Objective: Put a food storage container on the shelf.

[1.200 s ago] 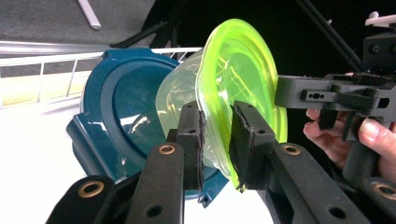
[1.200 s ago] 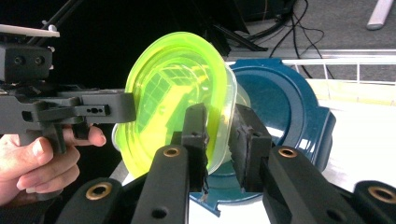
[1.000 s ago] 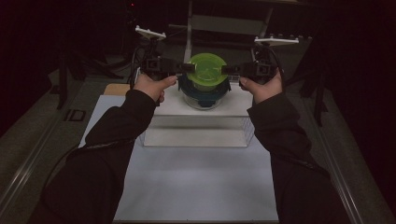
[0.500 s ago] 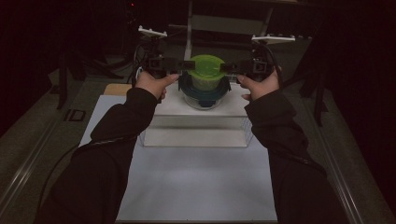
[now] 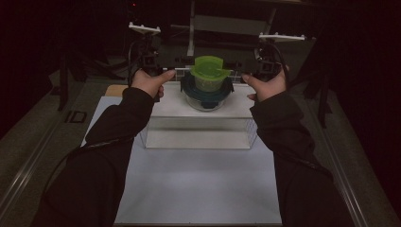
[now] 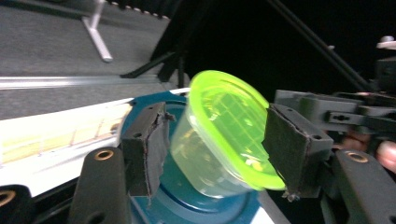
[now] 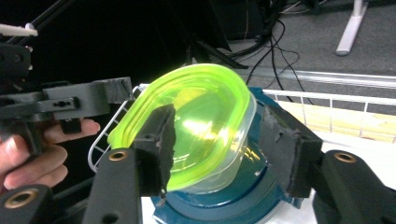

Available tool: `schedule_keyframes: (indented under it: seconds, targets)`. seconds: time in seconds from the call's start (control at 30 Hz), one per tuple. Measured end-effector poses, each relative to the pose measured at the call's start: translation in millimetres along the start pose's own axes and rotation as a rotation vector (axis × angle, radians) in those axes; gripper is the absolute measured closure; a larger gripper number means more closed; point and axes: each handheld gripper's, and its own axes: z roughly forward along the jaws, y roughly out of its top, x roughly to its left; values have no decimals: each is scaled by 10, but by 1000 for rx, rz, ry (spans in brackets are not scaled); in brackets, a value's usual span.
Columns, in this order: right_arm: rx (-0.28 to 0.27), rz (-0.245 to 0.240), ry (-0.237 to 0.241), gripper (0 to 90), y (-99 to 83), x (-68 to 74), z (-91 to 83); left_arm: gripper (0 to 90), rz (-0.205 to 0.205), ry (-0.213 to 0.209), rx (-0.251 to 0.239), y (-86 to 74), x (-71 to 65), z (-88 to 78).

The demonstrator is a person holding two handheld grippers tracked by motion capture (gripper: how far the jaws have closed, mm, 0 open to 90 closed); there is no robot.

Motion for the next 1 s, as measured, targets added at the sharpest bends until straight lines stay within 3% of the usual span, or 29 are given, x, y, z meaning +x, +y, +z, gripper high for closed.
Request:
schedule_keyframes:
  seconds: [0.03, 0.07, 0.27, 0.5, 0.7, 0.87, 1.0]
  targets:
    - [-1, -3, 6, 416, -6, 5, -9, 375, 25, -51, -7, -17, -16, -34]
    - [-5, -7, 13, 405, -17, 18, -27, 305, 48, -73, -9, -32, -38, -60]
    - [-6, -58, 40, 294, -94, 90, -81, 139, 124, -78, -7, -126, -173, -144]
    - [-6, -80, 85, 228, -203, 137, -135, 25, 204, -107, -20, -307, -299, -169]
    - [-11, -109, 104, 209, -361, 152, -207, 17, 248, -95, -46, -460, -342, -210]
    - [-12, -127, 127, 200, -561, 110, -247, 25, 258, -137, -31, -653, -369, -267]
    - [-4, -144, 127, 199, -744, 47, -273, 25, 296, -142, -15, -795, -394, -293]
